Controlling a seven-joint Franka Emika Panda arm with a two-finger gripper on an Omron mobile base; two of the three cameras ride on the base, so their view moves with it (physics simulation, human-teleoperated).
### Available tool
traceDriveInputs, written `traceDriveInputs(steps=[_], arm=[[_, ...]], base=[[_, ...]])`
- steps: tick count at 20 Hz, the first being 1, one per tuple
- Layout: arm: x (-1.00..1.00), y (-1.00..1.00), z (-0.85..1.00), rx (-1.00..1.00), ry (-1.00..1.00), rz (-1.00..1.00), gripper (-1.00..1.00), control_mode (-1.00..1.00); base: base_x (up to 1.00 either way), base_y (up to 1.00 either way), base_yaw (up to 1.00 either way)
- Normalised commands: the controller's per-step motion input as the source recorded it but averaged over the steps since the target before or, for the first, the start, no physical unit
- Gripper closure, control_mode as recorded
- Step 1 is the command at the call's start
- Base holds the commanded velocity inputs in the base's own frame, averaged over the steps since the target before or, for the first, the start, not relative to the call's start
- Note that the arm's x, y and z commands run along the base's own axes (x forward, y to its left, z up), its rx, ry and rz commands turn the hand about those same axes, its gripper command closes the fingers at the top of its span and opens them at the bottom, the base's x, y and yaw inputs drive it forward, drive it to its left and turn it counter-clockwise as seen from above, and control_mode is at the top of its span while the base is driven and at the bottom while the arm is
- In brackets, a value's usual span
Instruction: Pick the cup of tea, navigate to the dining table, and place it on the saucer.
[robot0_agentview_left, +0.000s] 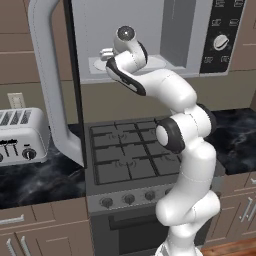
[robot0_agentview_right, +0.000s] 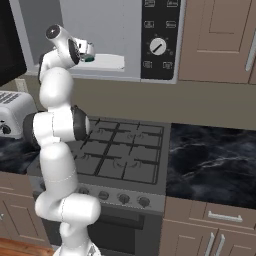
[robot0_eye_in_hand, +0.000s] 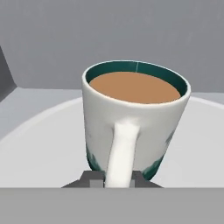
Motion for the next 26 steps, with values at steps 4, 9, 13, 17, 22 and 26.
traceDriveInputs(steps=[4, 9, 13, 17, 22, 26], arm=[[0.0, 0.0, 0.0, 0.0, 0.0, 0.0, 1.0, -1.0], [-0.08, -0.05, 0.0, 0.0, 0.0, 0.0, 1.0, -1.0], [-0.71, -0.36, 0.0, 0.02, -0.05, 0.01, 1.0, -1.0], [-0.99, -0.26, 0.07, 0.07, -0.14, 0.07, 1.0, -1.0], [-1.0, -0.09, 0.04, 0.07, -0.21, 0.15, 1.0, -1.0], [-1.0, -0.09, 0.23, 0.06, -0.18, 0.16, 1.0, -1.0]], base=[[0.0, 0.0, 0.0], [0.0, 0.0, 0.0], [0.0, 0.0, 0.0], [0.0, 0.0, 0.0], [0.0, 0.0, 0.0], [0.0, 0.0, 0.0]])
